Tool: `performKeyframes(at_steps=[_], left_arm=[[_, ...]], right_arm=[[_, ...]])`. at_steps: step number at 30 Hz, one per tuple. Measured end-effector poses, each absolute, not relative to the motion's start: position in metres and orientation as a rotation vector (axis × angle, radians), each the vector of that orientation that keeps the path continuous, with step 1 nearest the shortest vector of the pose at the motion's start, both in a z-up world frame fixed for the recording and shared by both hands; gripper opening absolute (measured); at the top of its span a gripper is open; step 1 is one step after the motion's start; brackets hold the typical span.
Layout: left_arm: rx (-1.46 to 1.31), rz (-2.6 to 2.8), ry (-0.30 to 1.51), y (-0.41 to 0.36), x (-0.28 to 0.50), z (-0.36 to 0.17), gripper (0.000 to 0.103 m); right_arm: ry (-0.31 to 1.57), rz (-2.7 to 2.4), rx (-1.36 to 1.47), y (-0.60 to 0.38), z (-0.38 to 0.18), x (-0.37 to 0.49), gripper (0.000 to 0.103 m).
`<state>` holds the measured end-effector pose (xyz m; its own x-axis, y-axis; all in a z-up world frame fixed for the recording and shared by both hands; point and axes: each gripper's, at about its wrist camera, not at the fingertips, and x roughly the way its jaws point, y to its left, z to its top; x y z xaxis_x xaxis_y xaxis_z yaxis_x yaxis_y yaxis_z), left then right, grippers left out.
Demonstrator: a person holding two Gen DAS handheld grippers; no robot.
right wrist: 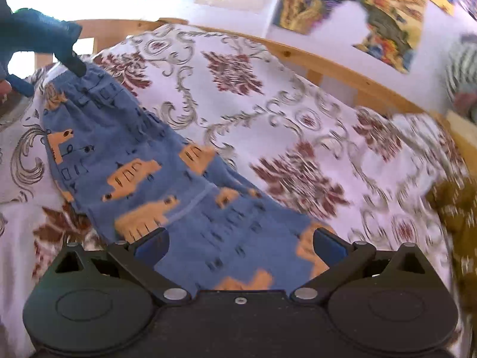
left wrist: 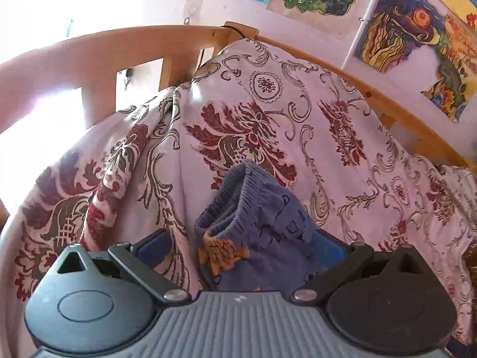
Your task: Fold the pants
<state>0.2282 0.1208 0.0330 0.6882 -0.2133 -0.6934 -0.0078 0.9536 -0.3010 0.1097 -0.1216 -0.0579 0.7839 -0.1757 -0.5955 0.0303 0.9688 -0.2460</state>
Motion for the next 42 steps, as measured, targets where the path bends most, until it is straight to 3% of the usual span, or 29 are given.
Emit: performKeyframes(at_steps=[5,15,23,30,38,40,42], left_arm=[[-0.263,-0.151,0.753,0.134,0.225,0.040,0.103],[0.098,-0.424,0.664,0.123,0.246,0.028,0.102],[-0.120,-0.486,0.758,0.159,0.271,0.004,0.090],[-0.120,-0.487,0.772,0.157,0.270,0.004,0.074],[-0.155,-0.477,0.794,0.161,0.270,0.003,0.074],[-0.155,-0.477,0.800,0.161,0.270,0.003,0.069],[-0.163,-0.475,0.809,0.162,0.270,0.004,0.048]], right_arm=[[0.667,-0.073,-0.225,-0.100,-0.066,0.141,0.102],[0.679,-0.005,-0.191,-0.094,-0.089,0.151,0.102],[0.606,-0.092,-0.357,-0.075,-0.100,0.151,0.102],[0.640,-0.108,-0.419,-0.064,-0.116,0.161,0.102],[0.639,-0.106,-0.400,-0.066,-0.117,0.162,0.102],[0.640,-0.106,-0.399,-0.066,-0.117,0.162,0.102],[0.640,-0.106,-0.398,-0.066,-0.117,0.162,0.102]])
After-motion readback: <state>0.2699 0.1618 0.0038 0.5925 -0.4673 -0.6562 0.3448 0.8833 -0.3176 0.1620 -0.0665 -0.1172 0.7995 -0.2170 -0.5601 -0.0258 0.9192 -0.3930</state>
